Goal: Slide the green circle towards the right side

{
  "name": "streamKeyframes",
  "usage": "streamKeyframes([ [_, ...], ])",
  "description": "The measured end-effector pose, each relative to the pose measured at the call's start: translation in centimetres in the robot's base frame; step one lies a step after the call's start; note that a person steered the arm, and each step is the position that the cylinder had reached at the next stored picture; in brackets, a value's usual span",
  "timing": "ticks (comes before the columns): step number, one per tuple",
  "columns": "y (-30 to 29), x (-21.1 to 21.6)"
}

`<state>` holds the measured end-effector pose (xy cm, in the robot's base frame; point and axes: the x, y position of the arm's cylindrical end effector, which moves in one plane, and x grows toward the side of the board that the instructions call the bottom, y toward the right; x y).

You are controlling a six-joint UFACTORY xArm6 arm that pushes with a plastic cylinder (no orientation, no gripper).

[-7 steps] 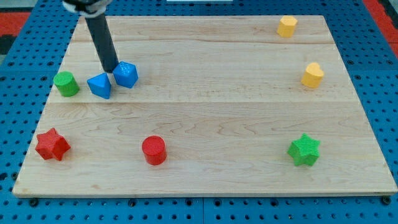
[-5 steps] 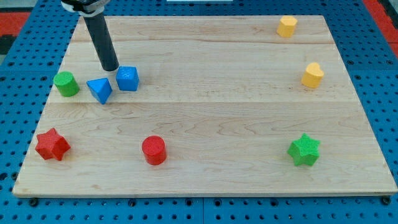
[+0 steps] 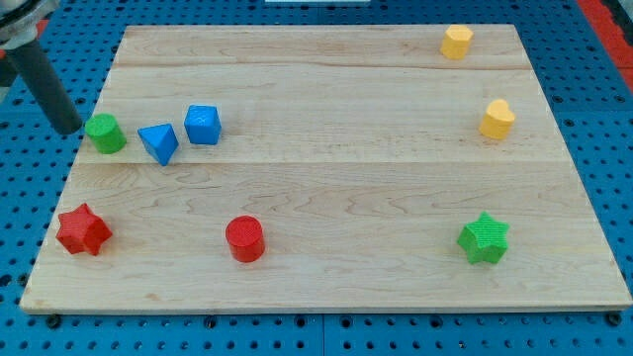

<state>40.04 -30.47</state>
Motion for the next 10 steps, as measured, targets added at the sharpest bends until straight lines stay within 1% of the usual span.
streamKeyframes([
  [1,0.0,1.5],
  [2,0.0,2.0],
  [4,0.5,2.0],
  [6,0.5,0.1],
  [8,0.5,0.1],
  [9,0.6,0.5],
  [10,2.4,2.5],
])
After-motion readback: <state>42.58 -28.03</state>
